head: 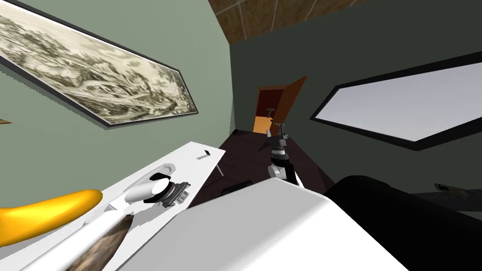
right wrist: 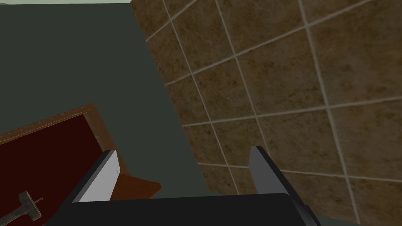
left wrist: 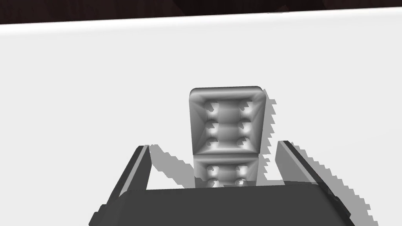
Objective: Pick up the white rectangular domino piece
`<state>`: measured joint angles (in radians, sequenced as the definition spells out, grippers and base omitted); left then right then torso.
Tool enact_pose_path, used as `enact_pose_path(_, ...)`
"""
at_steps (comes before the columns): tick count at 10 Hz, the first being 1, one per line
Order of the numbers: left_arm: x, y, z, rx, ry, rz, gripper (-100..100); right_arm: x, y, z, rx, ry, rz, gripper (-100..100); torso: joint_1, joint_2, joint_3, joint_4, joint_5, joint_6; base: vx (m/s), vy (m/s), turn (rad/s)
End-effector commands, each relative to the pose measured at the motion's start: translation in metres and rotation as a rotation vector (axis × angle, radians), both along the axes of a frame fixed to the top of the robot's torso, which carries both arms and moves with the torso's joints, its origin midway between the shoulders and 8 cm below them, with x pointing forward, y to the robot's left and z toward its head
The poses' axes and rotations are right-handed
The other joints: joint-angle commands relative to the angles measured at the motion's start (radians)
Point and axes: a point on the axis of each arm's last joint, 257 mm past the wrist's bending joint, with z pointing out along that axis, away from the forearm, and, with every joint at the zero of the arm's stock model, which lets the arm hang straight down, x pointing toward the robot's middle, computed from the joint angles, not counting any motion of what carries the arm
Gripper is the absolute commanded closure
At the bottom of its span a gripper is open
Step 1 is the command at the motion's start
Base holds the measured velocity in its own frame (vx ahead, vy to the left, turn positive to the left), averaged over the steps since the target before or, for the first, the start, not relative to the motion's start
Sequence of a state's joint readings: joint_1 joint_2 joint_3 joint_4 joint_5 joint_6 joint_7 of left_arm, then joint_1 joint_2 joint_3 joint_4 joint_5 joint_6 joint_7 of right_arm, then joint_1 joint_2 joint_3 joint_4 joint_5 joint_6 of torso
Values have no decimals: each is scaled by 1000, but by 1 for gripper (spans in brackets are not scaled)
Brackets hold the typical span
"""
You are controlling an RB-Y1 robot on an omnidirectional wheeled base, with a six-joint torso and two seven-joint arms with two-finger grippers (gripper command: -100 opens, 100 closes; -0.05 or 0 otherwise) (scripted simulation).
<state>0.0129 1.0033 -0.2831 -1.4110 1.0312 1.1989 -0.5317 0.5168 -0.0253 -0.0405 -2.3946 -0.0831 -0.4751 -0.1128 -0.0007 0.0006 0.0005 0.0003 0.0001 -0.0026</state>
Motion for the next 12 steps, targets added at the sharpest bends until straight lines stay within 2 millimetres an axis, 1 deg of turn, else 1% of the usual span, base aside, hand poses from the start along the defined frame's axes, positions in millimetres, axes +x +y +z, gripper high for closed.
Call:
enact_pose_path(1,0,0,0,0,0,0,100,0,0,0,0,0,0,0,0,0,0,0,0,0,-6,2,10)
enact_pose_path(5,0,0,0,0,1,0,100,0,0,0,0,0,0,0,0,-3,-2,-1,0,0,0,0,0)
enact_pose_path(6,0,0,0,0,1,0,0,0,0,0,0,0,0,0,0,-3,-2,-1,0,0,0,0,0)
enact_pose_path(7,1,-5,4,0,1,-20,100,0,0,0,0,0,0,0,0,-3,-2,-1,0,0,50,-5,188)
enact_pose_path(11,2,-16,18,0,4,-81,100,0,0,0,0,0,0,0,-1,-8,-4,-2,0,0,72,-13,168)
enact_pose_path(12,2,-15,16,0,1,-69,100,0,0,0,0,0,0,0,-1,-8,-4,-2,0,0,29,-10,37)
